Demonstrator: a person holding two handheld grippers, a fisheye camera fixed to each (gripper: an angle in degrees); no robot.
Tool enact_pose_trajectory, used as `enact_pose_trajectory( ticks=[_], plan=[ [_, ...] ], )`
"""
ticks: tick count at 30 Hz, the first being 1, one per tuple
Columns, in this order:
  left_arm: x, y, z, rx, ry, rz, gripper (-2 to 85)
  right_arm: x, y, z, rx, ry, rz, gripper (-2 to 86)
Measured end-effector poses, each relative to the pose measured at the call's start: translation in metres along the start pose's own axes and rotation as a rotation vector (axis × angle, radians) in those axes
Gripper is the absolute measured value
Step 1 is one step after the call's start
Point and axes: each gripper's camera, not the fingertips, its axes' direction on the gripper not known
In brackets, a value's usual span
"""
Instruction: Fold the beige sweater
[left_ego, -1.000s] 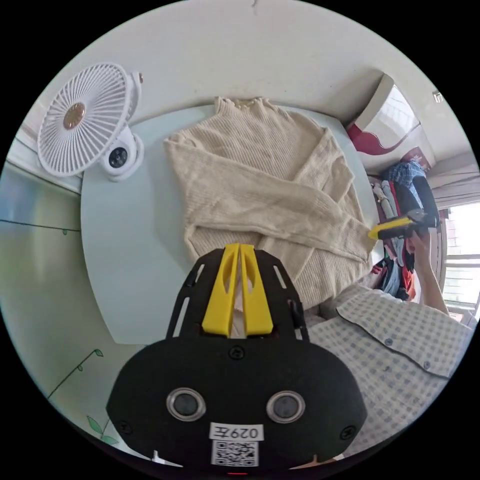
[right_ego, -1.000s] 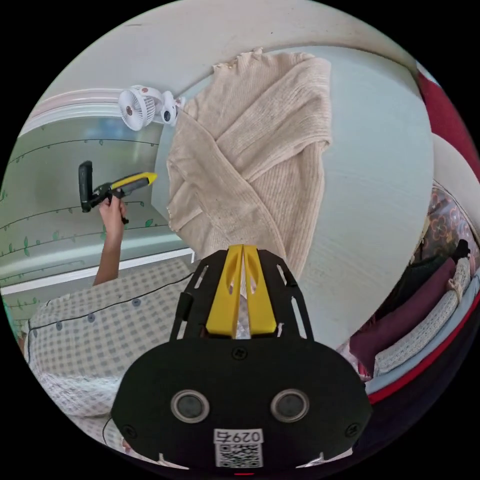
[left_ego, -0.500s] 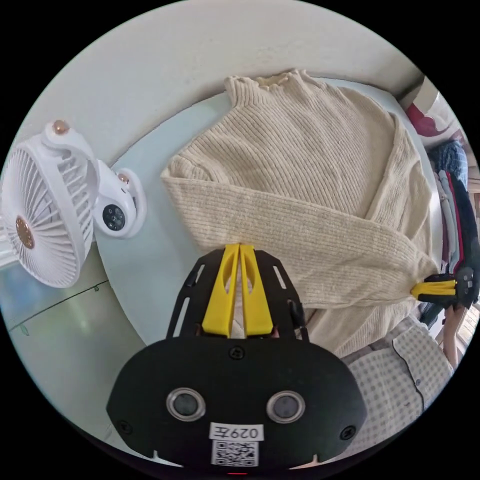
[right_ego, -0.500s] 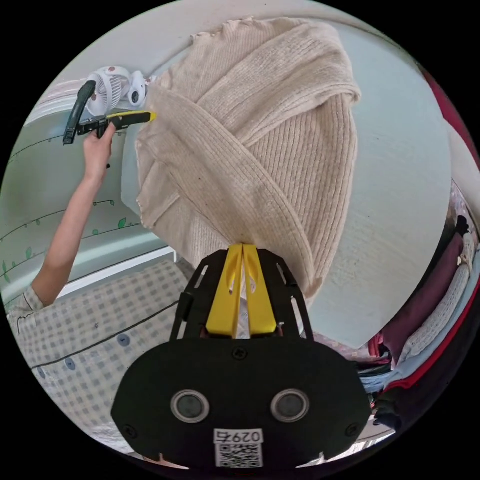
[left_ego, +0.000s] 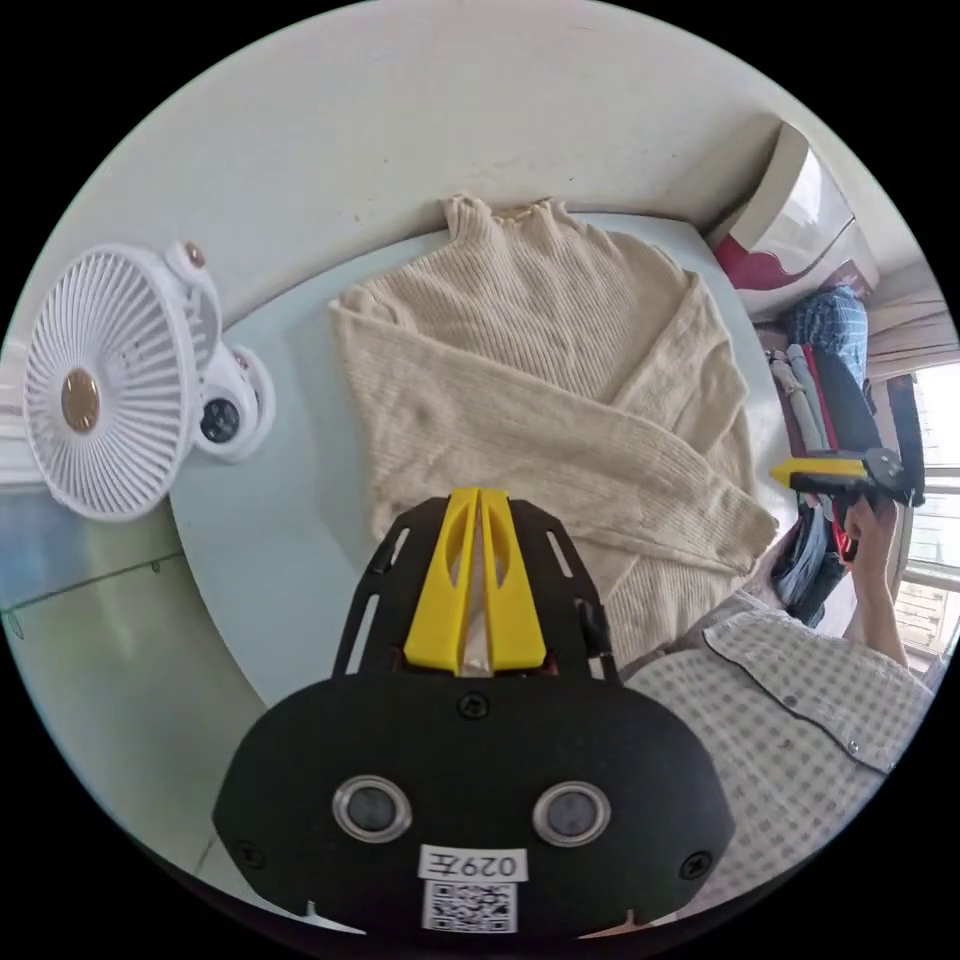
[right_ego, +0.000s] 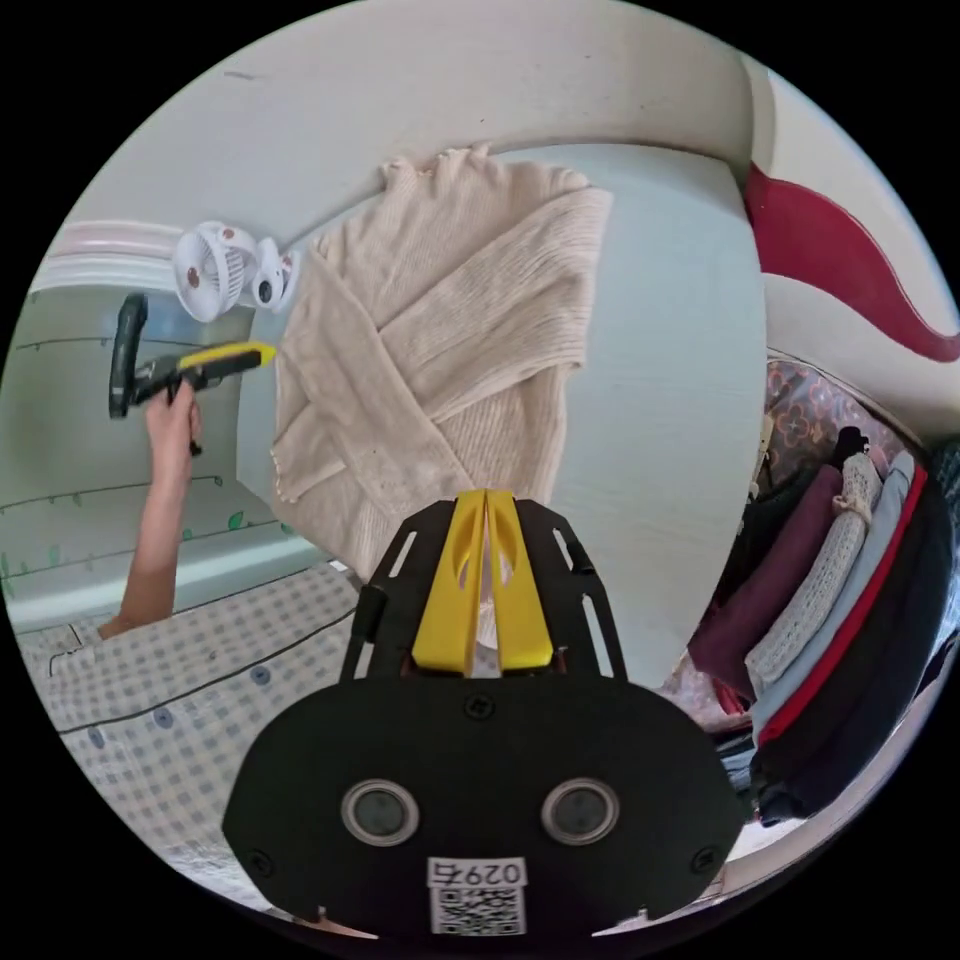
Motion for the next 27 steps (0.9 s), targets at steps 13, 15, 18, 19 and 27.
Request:
enact_pose_trajectory(
  ticks=[13,15,18,19,27],
  plan=[
    [-0.017,0.044,0.084,-0.136,0.118,-0.088,-1.0,0.059,-0.069,0.036,-0.099,0.180,0.039,-0.5],
    [-0.030,0.049,0.088,-0.108,0.180,-0.124,-1.0,0.084,-0.050,0.025,-0.045,0.455,0.123,-0.5],
    [-0.043,0.053,0.095,-0.082,0.249,-0.169,-1.0,0.124,-0.028,0.014,0.034,0.193,0.101,-0.4],
    [-0.045,0.053,0.096,-0.082,0.257,-0.175,-1.0,0.133,-0.026,0.015,0.042,0.096,0.100,-0.4],
    [-0.013,0.026,0.095,-0.181,0.060,-0.078,-1.0,0.213,-0.018,0.067,0.305,-0.568,0.283,-0.4]
  ],
)
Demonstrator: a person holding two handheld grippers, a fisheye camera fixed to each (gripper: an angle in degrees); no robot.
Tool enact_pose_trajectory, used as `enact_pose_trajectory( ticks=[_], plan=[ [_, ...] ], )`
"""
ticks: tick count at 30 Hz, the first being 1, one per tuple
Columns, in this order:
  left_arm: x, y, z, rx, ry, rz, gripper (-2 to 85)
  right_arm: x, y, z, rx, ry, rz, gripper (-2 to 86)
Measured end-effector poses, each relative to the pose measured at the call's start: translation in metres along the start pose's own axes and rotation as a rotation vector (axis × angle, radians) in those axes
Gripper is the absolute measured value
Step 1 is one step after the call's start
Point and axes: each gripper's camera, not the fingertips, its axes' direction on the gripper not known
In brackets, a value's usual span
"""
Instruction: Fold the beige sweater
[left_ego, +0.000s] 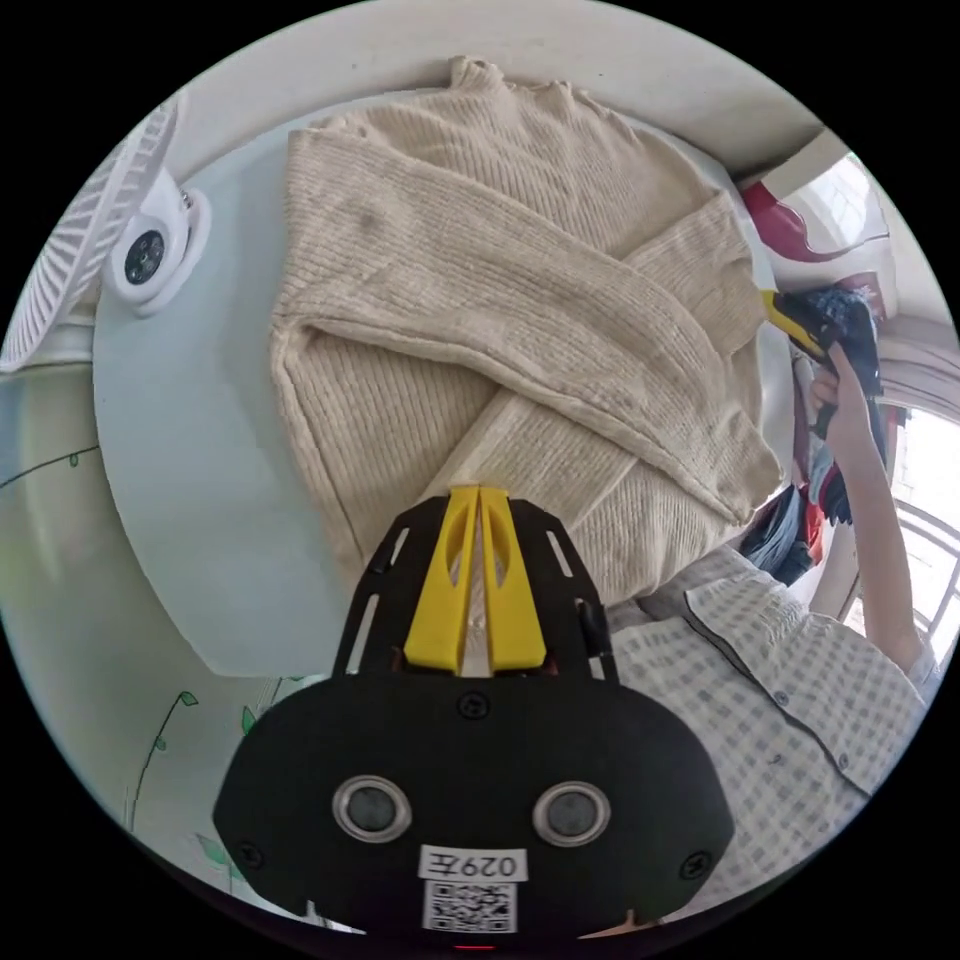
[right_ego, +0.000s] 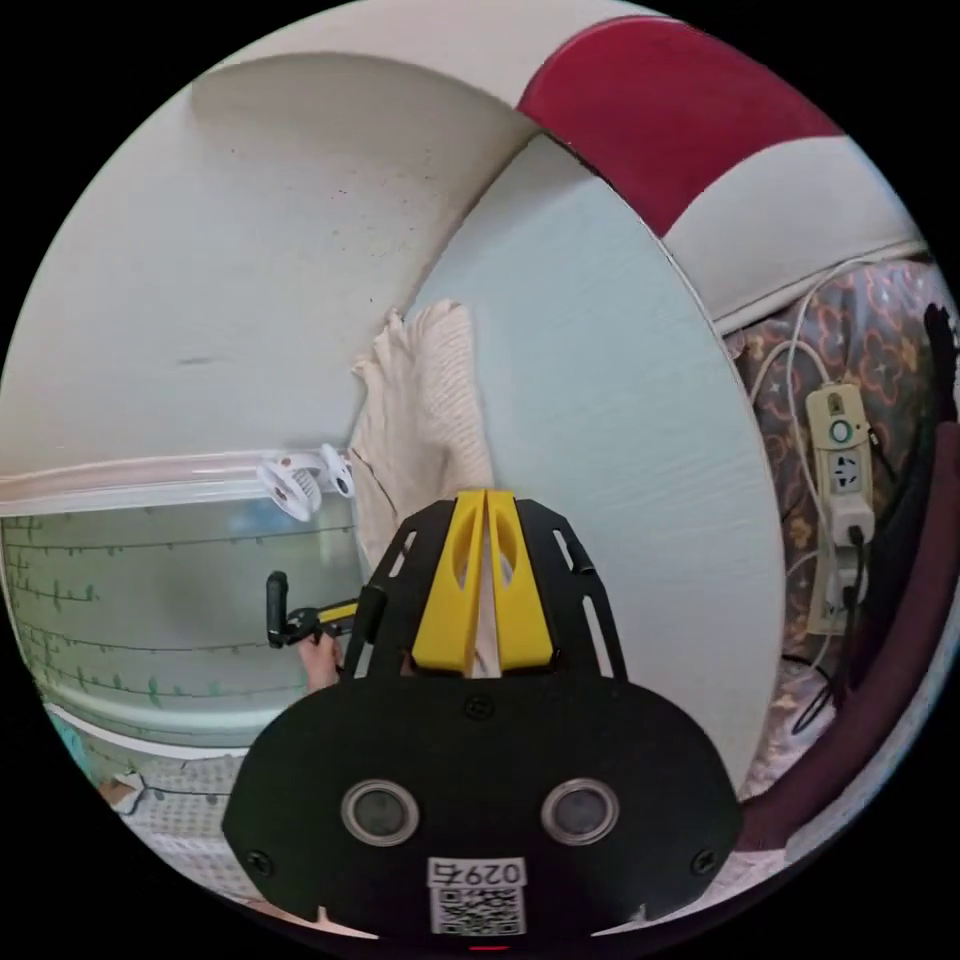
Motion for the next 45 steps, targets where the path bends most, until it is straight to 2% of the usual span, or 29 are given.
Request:
enact_pose_trajectory(
  ticks=[2,5,9,12,16,18,22,24,27,29,33,36,41,43,45],
  plan=[
    [0.012,-0.003,-0.008,0.032,-0.013,0.033,-1.0,-0.013,0.004,0.010,0.004,0.008,-0.068,-0.4],
    [0.027,-0.010,-0.021,0.076,-0.007,0.065,-1.0,-0.055,0.016,0.031,-0.014,0.165,-0.235,-0.4],
    [0.052,-0.025,-0.033,0.152,0.065,0.132,-1.0,-0.067,0.023,0.069,-0.130,0.161,-0.380,-0.4],
    [0.076,-0.047,-0.035,0.174,0.082,0.205,-1.0,-0.057,0.031,0.086,-0.181,0.172,-0.405,-0.4],
    [0.101,-0.081,-0.019,0.115,0.043,0.273,-1.0,-0.033,0.033,0.080,-0.245,0.049,-0.382,-0.5],
    [0.111,-0.098,0.005,0.009,-0.046,0.285,-1.0,-0.019,0.038,0.061,-0.251,0.041,-0.414,-0.4],
    [0.111,-0.100,0.012,-0.001,-0.052,0.288,-1.0,0.022,0.030,0.020,-0.108,0.134,-0.316,-0.1],
    [0.102,-0.101,0.011,-0.004,0.005,0.267,-1.0,0.061,0.013,0.006,-0.068,0.056,-0.201,0.5],
    [0.085,-0.102,0.011,-0.017,0.103,0.230,-1.0,0.093,-0.002,0.005,-0.119,-0.067,-0.160,1.0],
    [0.079,-0.102,0.011,-0.024,0.143,0.220,-1.0,0.106,0.002,-0.006,-0.073,-0.124,-0.128,1.5],
    [0.078,-0.098,0.009,-0.025,0.141,0.219,-1.0,0.139,0.016,-0.028,0.032,-0.142,-0.039,4.3],
    [0.084,-0.092,0.007,-0.019,0.098,0.232,-1.0,0.146,0.007,-0.019,-0.029,-0.068,-0.024,7.5],
    [0.075,-0.079,0.000,0.002,0.137,0.218,-1.0,0.143,-0.015,0.010,-0.068,-0.146,-0.026,8.6],
    [0.061,-0.062,-0.012,0.059,0.183,0.159,-1.0,0.144,-0.021,0.020,-0.104,-0.171,-0.017,8.4],
    [0.033,-0.025,-0.033,0.194,0.206,0.034,-1.0,0.146,-0.024,0.026,-0.128,-0.199,0.012,7.4]
  ],
)
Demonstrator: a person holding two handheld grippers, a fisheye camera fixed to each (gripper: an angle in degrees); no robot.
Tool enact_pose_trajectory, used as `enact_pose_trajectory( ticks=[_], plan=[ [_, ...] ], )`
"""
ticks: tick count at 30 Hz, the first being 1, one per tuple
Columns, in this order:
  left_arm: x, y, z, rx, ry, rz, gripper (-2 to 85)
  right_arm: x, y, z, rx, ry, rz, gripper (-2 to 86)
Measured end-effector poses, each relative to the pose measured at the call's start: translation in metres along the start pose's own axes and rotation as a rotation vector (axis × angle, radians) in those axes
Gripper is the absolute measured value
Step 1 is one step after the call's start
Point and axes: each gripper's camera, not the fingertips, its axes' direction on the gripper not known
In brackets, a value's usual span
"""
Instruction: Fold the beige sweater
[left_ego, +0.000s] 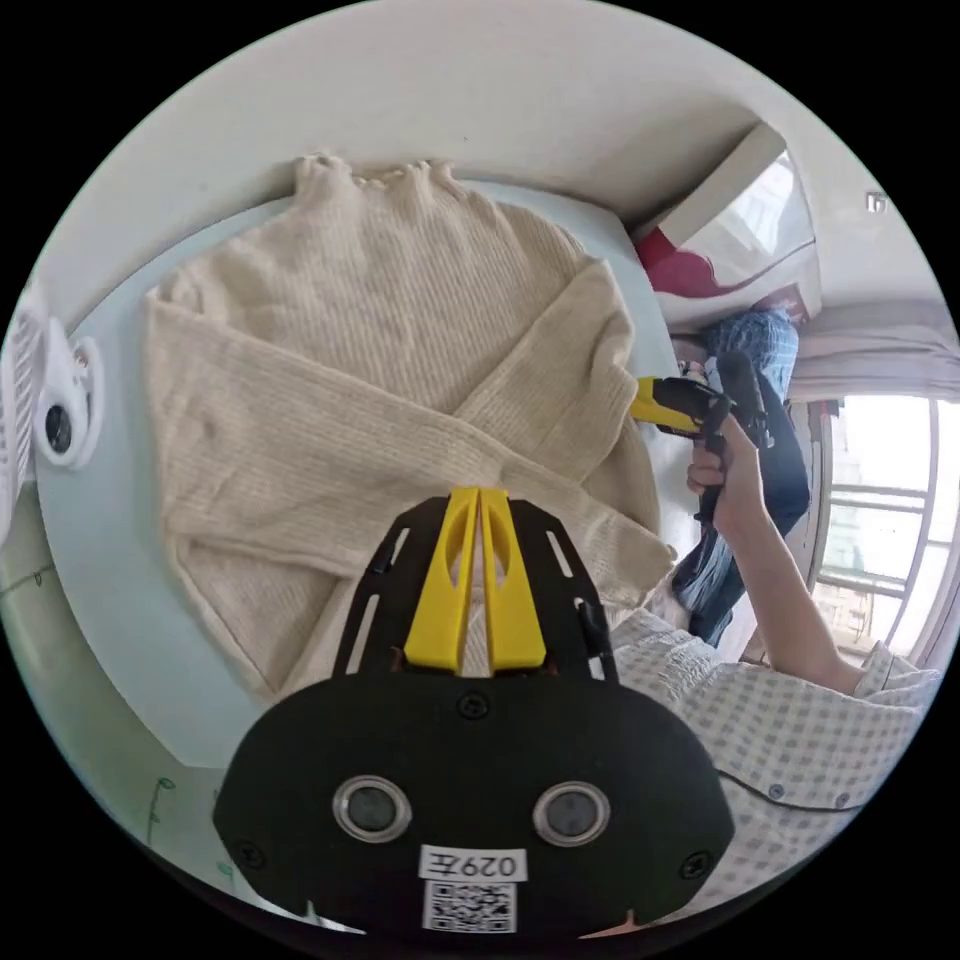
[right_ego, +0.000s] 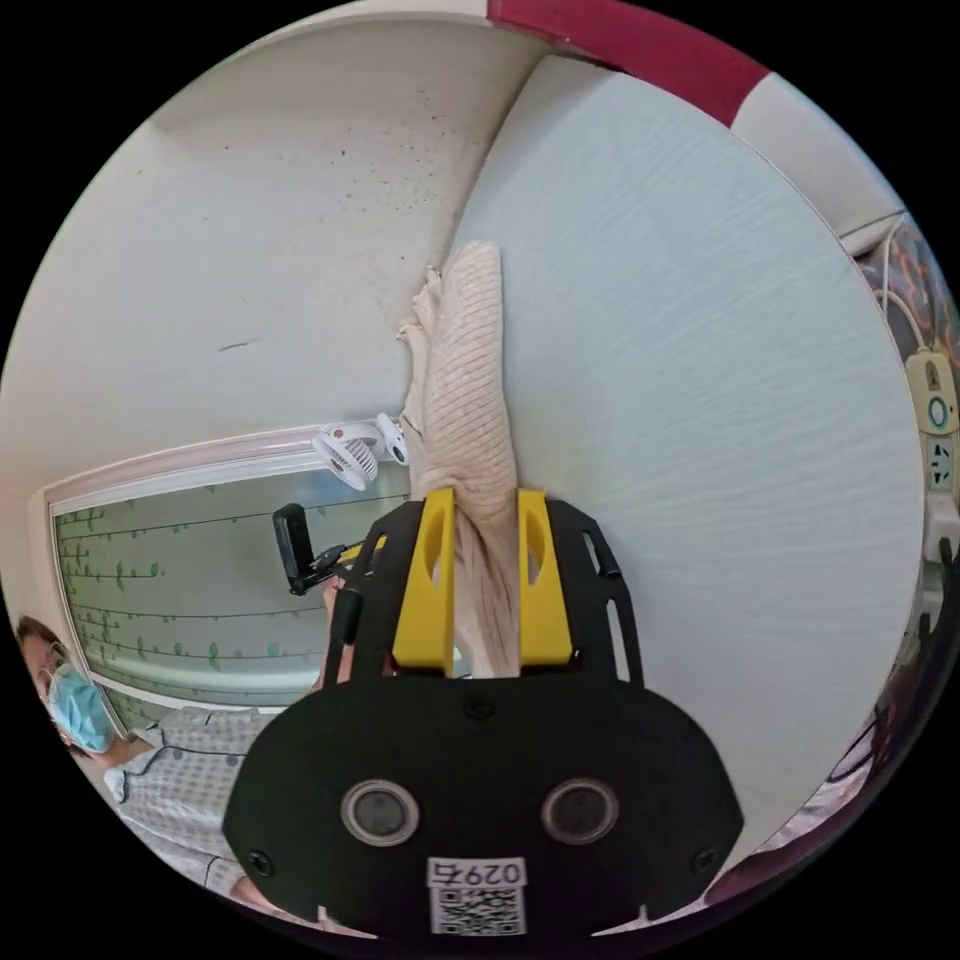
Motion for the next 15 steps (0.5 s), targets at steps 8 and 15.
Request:
enact_pose_trajectory(
  ticks=[8,15],
  plan=[
    [-0.105,0.094,-0.045,0.126,0.005,-0.392,-0.9,-0.046,-0.003,-0.003,-0.048,0.141,-0.114,1.4],
    [-0.109,0.097,-0.071,0.192,-0.171,-0.344,4.7,-0.076,-0.003,0.002,-0.080,0.195,-0.153,0.9]
  ],
)
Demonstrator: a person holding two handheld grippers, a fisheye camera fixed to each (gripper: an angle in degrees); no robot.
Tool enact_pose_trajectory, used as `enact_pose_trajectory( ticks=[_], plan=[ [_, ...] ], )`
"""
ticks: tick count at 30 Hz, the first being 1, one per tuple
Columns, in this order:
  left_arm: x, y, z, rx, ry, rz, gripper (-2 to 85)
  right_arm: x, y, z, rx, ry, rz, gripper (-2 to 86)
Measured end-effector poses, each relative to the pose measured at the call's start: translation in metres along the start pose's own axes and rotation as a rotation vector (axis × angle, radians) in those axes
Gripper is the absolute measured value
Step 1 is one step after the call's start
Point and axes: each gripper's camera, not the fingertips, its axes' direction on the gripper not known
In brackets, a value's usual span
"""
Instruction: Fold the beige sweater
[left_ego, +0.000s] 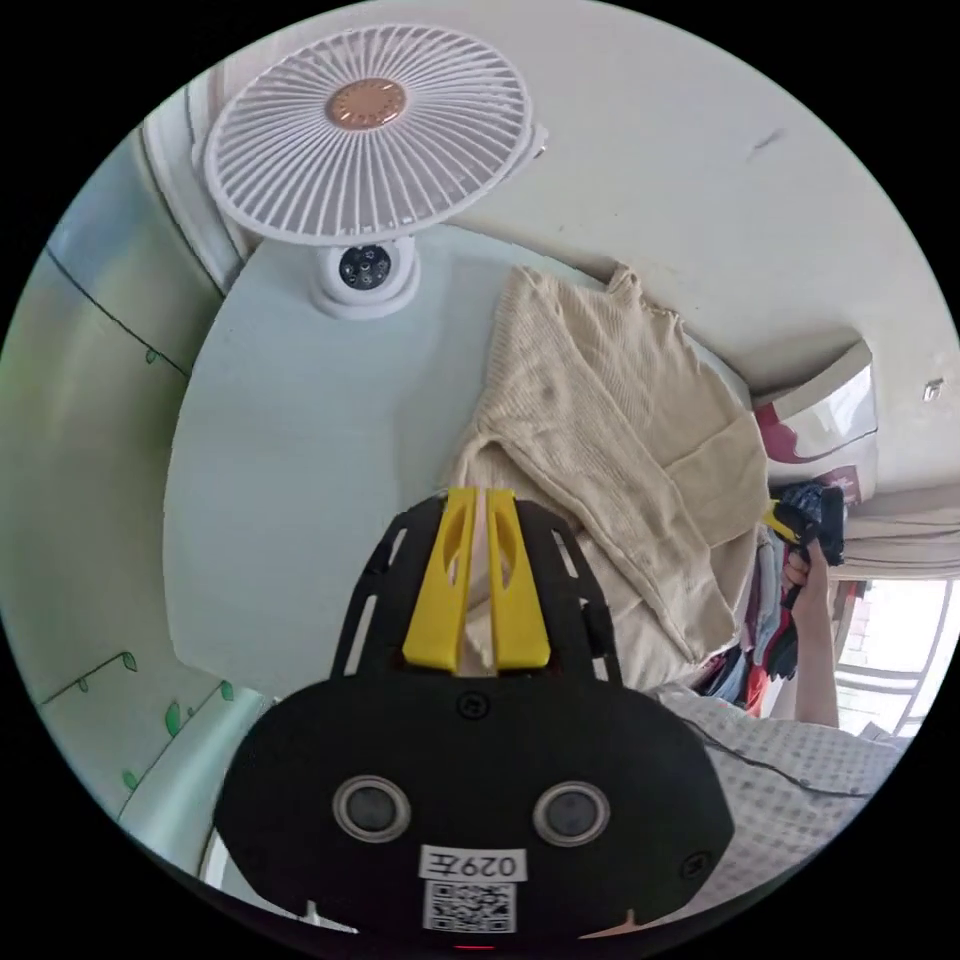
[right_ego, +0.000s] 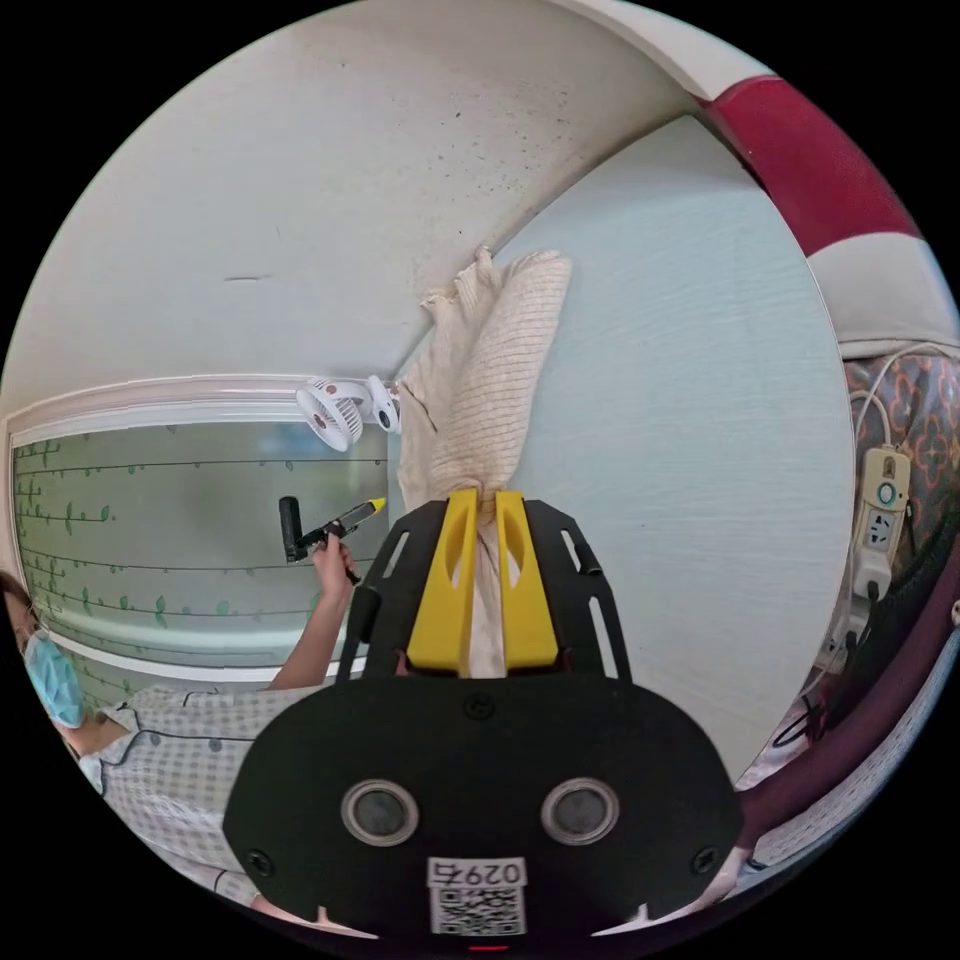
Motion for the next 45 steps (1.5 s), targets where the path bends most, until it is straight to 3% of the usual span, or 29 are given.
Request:
enact_pose_trajectory(
  ticks=[4,8,11,13,16,18,23,25,28,30,34,36,42,45],
  plan=[
    [0.030,-0.017,0.021,-0.095,-0.230,0.146,10.1,-0.011,-0.002,0.002,-0.012,0.018,-0.001,0.8],
    [0.070,-0.030,0.049,-0.162,-0.451,0.336,8.2,-0.028,-0.004,0.006,-0.020,0.059,-0.002,0.8],
    [0.090,-0.030,0.055,-0.156,-0.511,0.444,4.1,-0.044,-0.005,0.007,-0.020,0.086,-0.003,0.6],
    [0.092,-0.026,0.051,-0.129,-0.516,0.470,2.2,-0.060,-0.003,0.003,-0.011,0.131,-0.024,0.5],
    [0.069,-0.024,0.038,-0.126,-0.448,0.387,0.1,-0.093,0.003,-0.014,0.028,0.350,-0.075,0.1],
    [0.047,-0.024,0.039,-0.152,-0.368,0.339,-0.4,-0.089,-0.005,-0.002,-0.045,0.456,-0.057,0.0],
    [0.019,-0.023,0.016,-0.086,-0.278,0.259,-0.7,-0.098,-0.005,0.000,-0.039,0.589,-0.081,-0.2],
    [0.002,-0.030,0.025,-0.142,-0.218,0.225,-0.6,-0.087,-0.011,0.013,-0.095,0.645,-0.062,-0.2],
    [-0.019,-0.038,0.026,-0.169,-0.075,0.142,-0.2,-0.076,-0.017,0.015,-0.111,0.579,-0.022,-0.2],
    [-0.030,-0.032,0.014,-0.146,-0.004,0.143,0.4,-0.070,-0.013,0.001,-0.121,0.420,-0.014,-0.2],
    [-0.042,0.002,-0.015,-0.061,-0.090,0.113,6.5,-0.061,0.020,-0.037,-0.046,0.348,0.019,-0.4],
    [-0.050,0.023,-0.014,-0.076,-0.083,0.096,10.6,-0.048,0.045,-0.041,-0.039,0.208,0.033,-0.3],
    [-0.059,0.043,0.025,-0.184,0.053,0.059,13.9,-0.026,0.079,0.004,-0.095,0.045,0.111,0.2],
    [-0.053,0.049,0.036,-0.192,0.026,0.065,13.3,-0.028,0.090,0.012,-0.053,-0.005,0.139,0.2]
  ],
)
